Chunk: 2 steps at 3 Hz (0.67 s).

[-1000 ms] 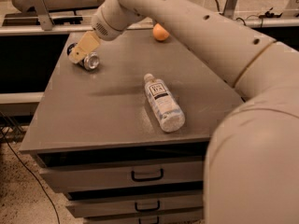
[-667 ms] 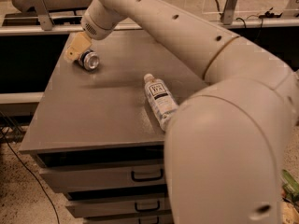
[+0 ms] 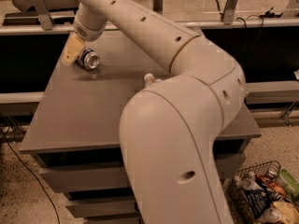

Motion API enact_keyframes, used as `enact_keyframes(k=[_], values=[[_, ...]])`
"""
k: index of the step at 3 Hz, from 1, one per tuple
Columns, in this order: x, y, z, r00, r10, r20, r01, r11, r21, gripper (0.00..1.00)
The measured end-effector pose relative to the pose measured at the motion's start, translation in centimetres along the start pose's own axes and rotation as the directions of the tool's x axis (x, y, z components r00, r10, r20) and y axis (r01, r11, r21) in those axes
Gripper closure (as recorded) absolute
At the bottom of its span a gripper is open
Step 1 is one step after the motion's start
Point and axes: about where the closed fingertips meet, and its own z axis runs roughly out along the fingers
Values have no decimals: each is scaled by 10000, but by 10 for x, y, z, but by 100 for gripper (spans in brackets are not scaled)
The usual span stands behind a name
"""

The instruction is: Pick pepsi can

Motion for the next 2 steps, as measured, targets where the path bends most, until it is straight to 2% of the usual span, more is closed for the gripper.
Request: enact_keyframes(k=[1, 2], values=[[1, 2, 20, 9968, -94, -790, 78, 9998, -197, 0], [7, 6, 35, 9880, -158, -1536, 97, 9991, -405, 18]])
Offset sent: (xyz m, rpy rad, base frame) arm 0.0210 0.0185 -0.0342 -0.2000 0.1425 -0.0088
